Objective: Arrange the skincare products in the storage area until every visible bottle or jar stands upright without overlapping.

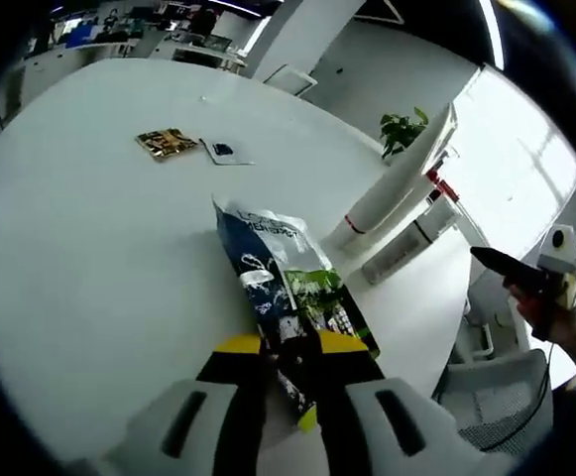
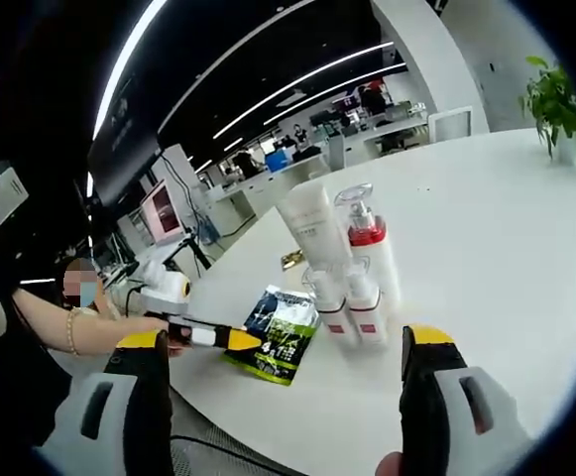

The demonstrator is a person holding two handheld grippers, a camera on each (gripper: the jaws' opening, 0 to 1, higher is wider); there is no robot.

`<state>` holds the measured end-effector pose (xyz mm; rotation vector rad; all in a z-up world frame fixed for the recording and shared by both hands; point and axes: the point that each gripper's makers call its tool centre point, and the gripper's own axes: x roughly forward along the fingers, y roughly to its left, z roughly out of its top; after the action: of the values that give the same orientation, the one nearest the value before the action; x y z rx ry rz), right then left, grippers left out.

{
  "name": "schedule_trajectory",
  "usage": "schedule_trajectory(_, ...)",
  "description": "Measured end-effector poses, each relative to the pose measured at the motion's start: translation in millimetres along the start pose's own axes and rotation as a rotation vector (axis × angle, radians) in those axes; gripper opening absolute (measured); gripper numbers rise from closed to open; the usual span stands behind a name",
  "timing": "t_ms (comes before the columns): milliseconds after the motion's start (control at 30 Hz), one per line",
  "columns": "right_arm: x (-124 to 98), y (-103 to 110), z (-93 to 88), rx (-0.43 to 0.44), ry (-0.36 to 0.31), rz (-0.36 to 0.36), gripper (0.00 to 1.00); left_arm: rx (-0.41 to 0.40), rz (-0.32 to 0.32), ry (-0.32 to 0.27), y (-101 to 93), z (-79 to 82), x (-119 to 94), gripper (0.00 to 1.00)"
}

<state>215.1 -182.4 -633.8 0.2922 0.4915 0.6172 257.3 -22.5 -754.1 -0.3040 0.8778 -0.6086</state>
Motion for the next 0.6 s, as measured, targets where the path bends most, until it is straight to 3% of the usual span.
schedule_trajectory(333,1,1,-0.9,0.002,0.002,0.005,0.96,0.095,0.064,0.005,12.3,3.6,-1,0.14)
schedule_trajectory(600,-1,0,-1.3,0.009,-0.003,0.001,0.96,0.117,0.094,0.015,15.1,2.9,-1,0.16)
